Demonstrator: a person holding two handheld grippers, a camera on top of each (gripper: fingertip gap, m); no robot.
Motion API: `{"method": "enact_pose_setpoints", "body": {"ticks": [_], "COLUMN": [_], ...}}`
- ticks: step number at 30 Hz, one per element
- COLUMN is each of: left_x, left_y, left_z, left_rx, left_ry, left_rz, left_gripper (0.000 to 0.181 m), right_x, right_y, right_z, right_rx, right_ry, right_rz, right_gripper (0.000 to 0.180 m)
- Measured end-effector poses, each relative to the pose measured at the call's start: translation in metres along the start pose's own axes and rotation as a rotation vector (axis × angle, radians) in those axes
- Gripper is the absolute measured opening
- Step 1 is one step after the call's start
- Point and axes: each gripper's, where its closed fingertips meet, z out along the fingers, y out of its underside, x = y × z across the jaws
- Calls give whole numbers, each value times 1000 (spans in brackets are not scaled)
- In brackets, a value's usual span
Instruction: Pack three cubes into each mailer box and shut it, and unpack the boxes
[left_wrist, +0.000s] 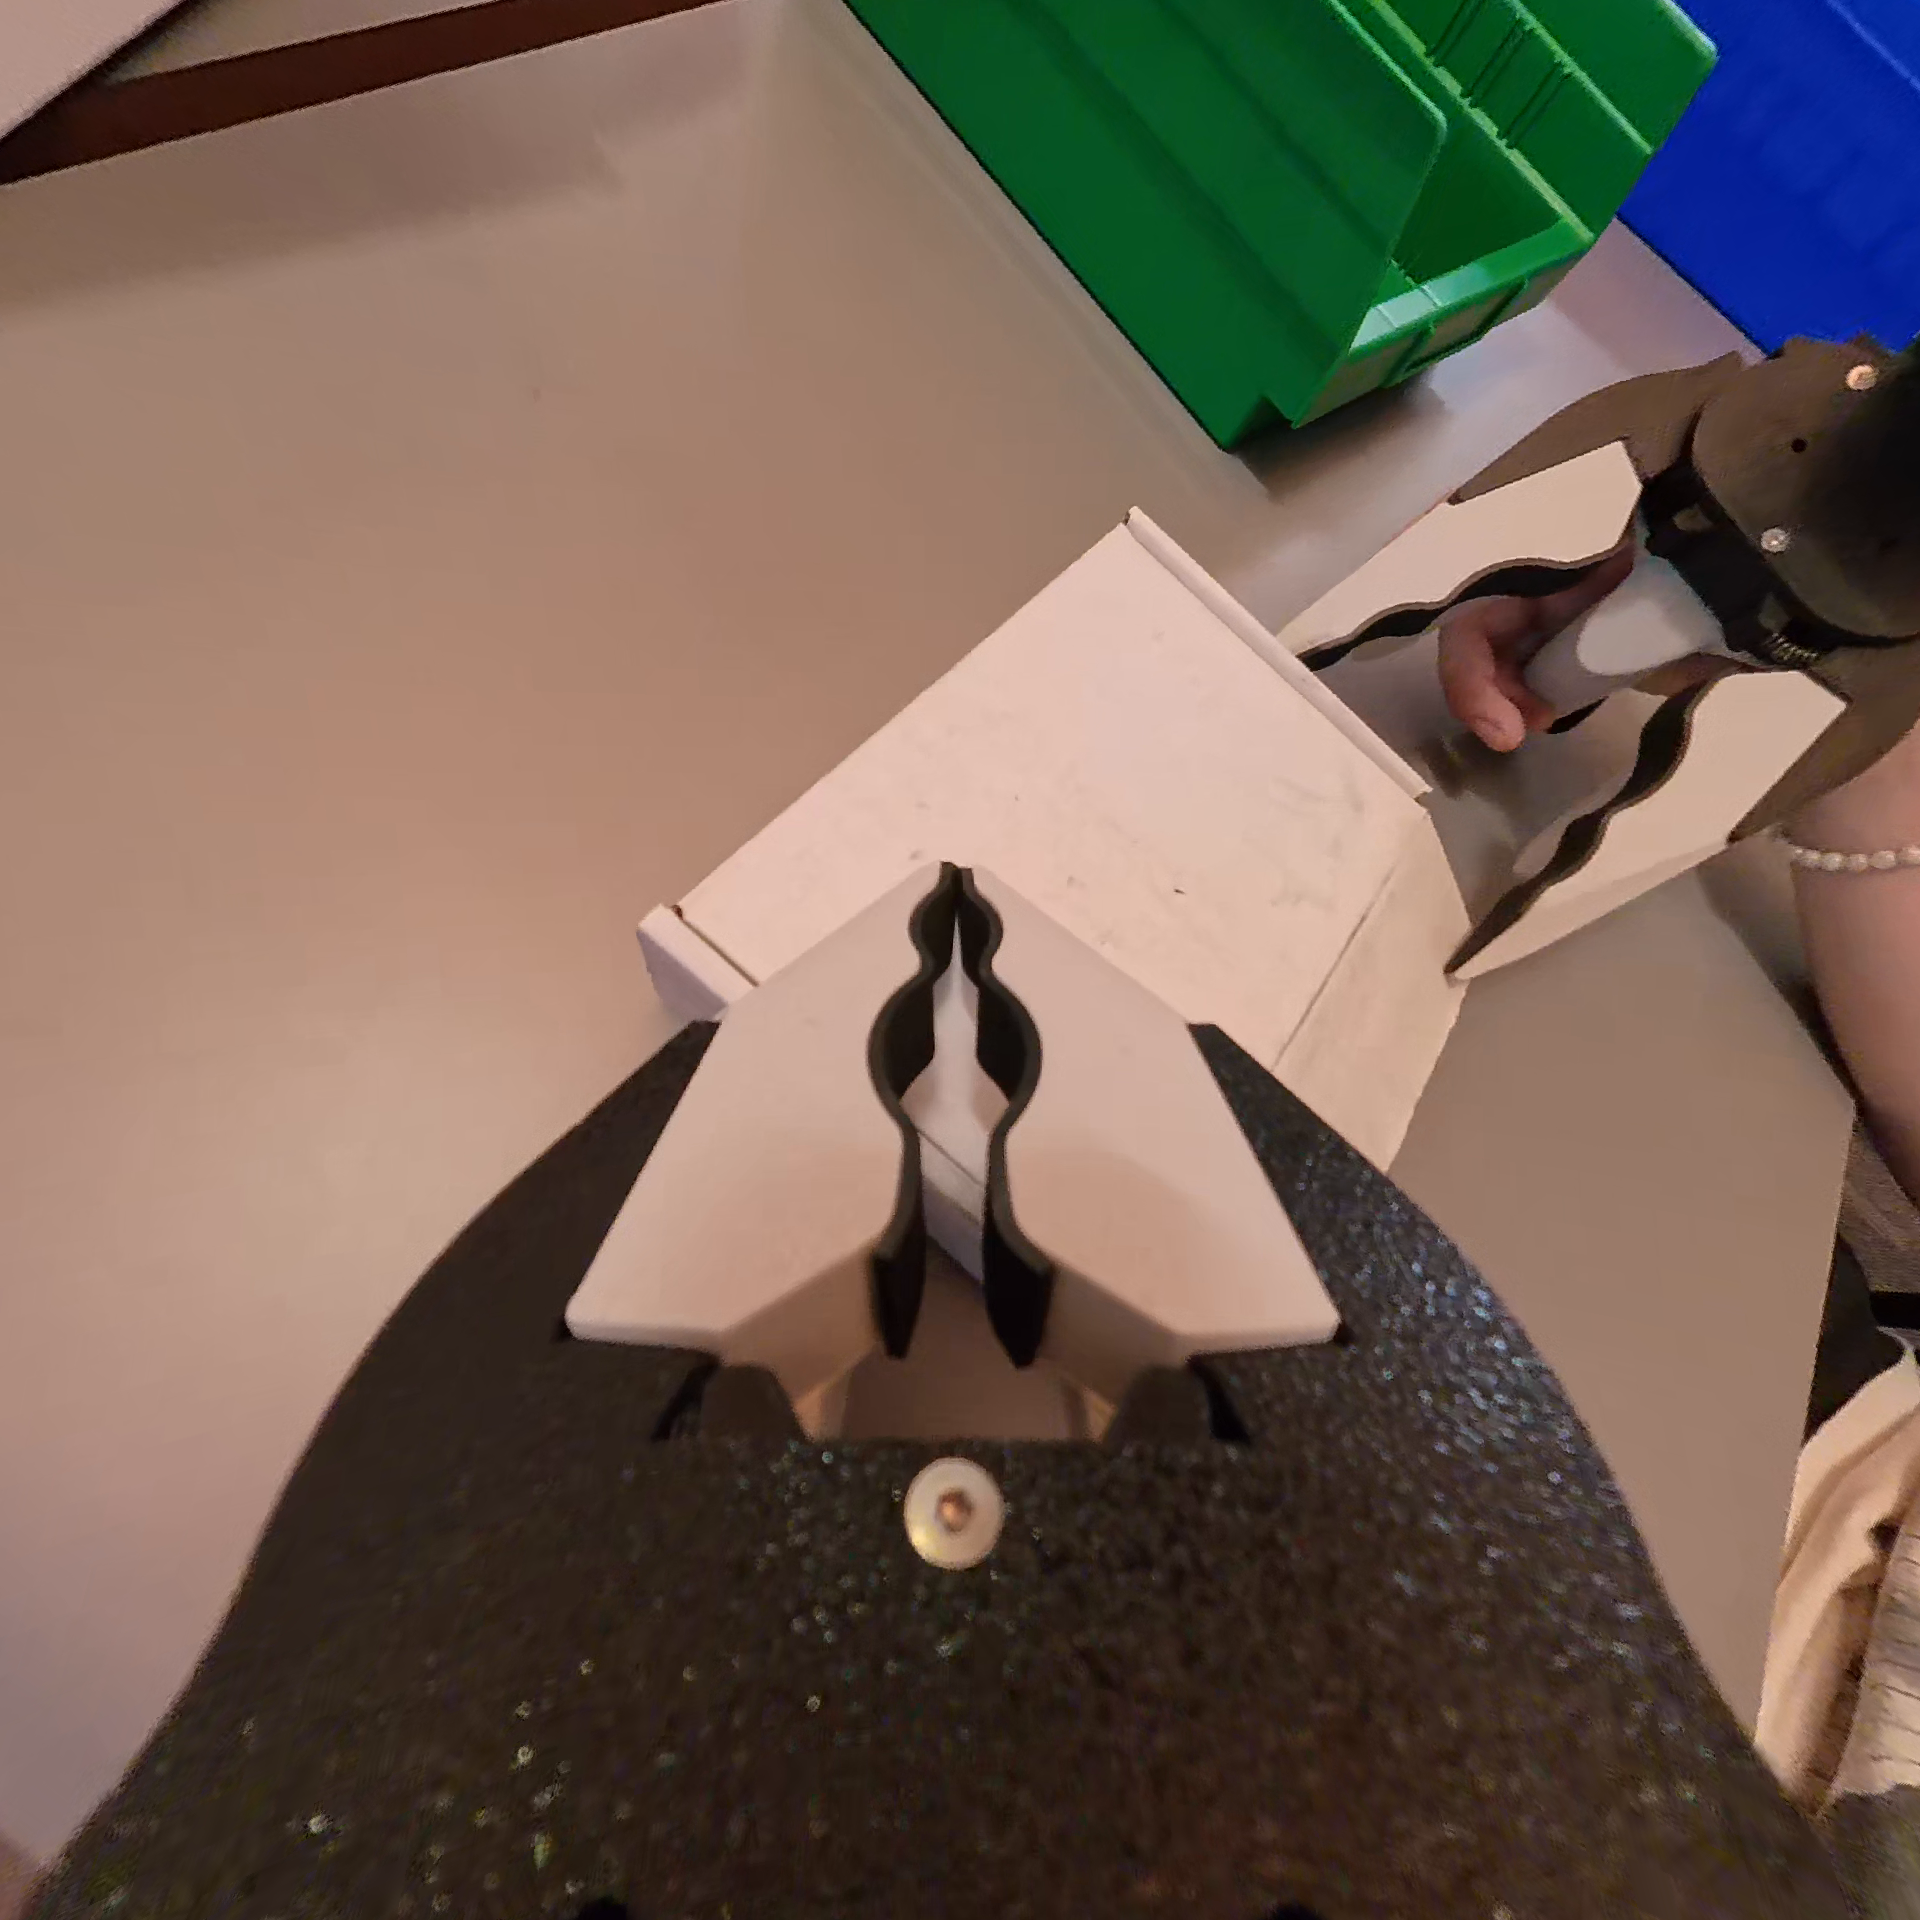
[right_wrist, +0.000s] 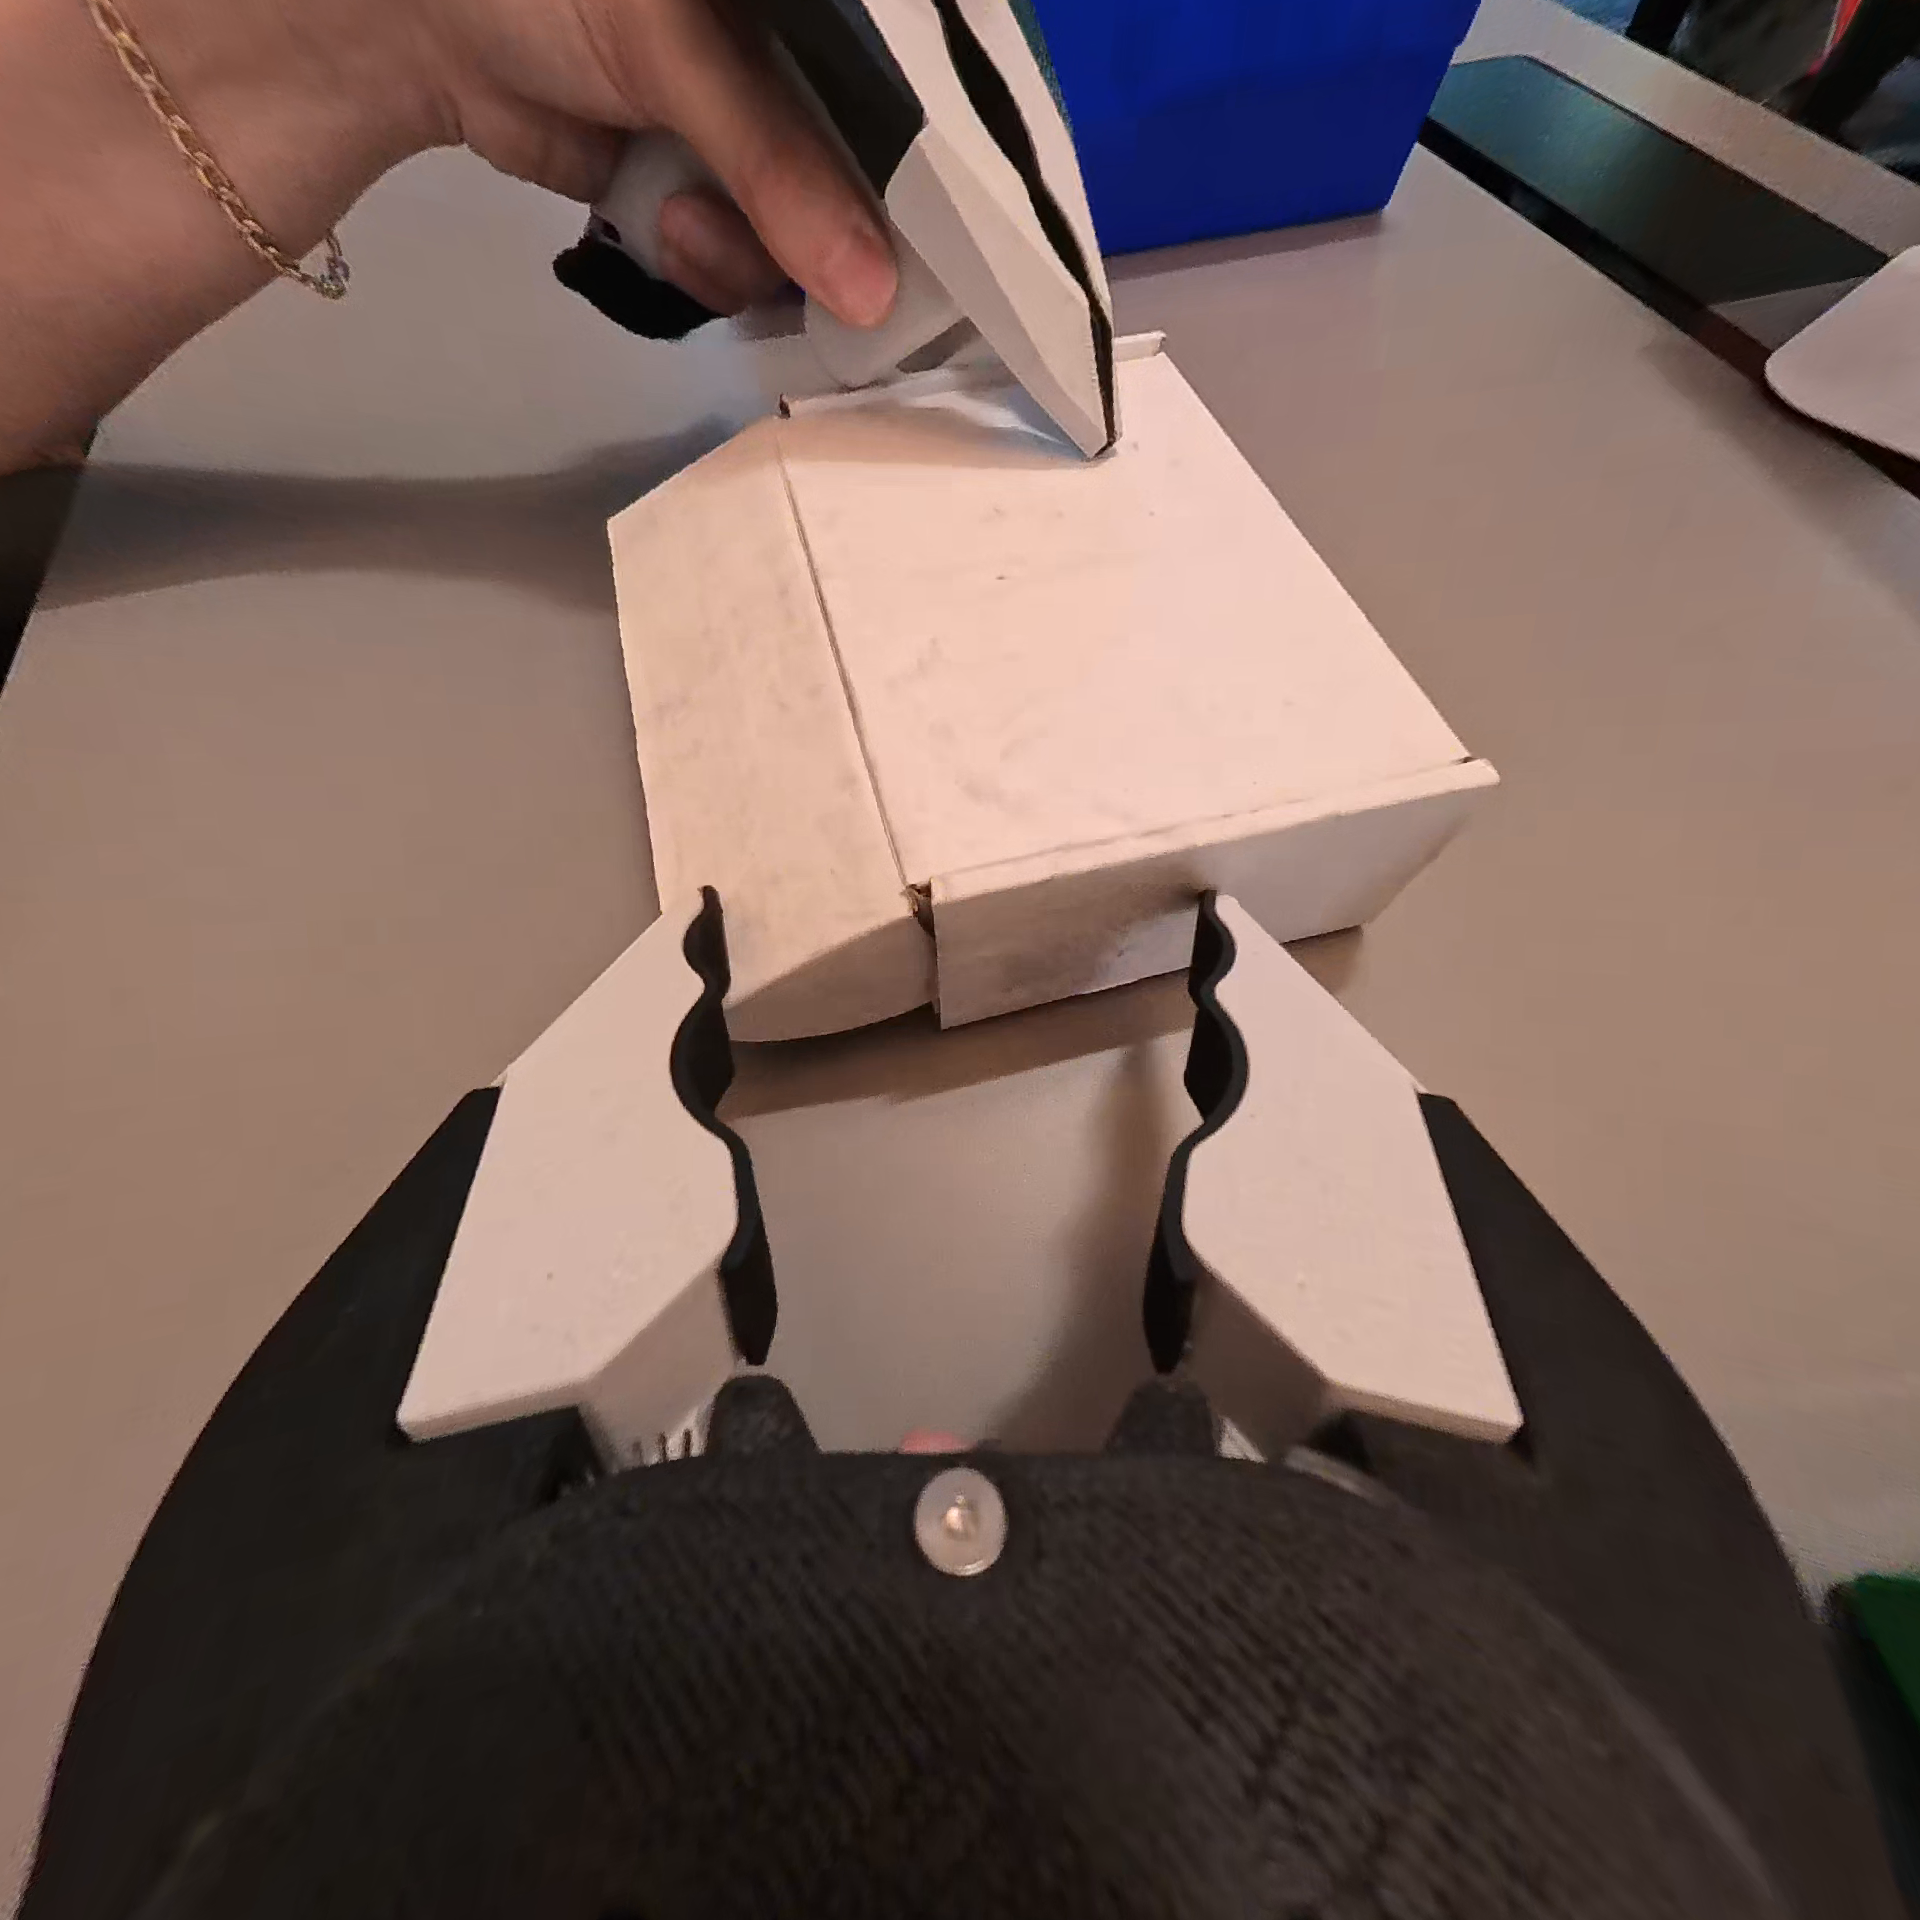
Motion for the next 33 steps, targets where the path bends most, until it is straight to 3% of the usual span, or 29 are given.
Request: {"method": "enact_pose_setpoints", "body": {"ticks": [18,22,24,26,29,31,33], "left_x": [5,29,28,27,41,45,51], "left_y": [-3,-15,0,28,76,97,104], "left_z": [-4,-47,-69,-83,-79,-70,-58], "left_rx": [64,283,283,232,116,23,-21], "left_ry": [23,46,-29,-132,-233,-307,-338], "left_rz": [23,114,161,237,335,379,380], "left_gripper": [0,2,25,30,35,40,40], "right_x": [0,-2,2,9,31,40,48], "right_y": [4,-2,-7,-30,-80,-87,-79], "right_z": [0,-7,-17,-31,-46,-27,-7], "right_rx": [-22,34,59,164,383,306,142], "right_ry": [44,68,118,191,399,483,570], "right_rz": [-56,-109,-167,-179,-207,-302,-426], "right_gripper": [82,77,77,62,11,0,0]}}
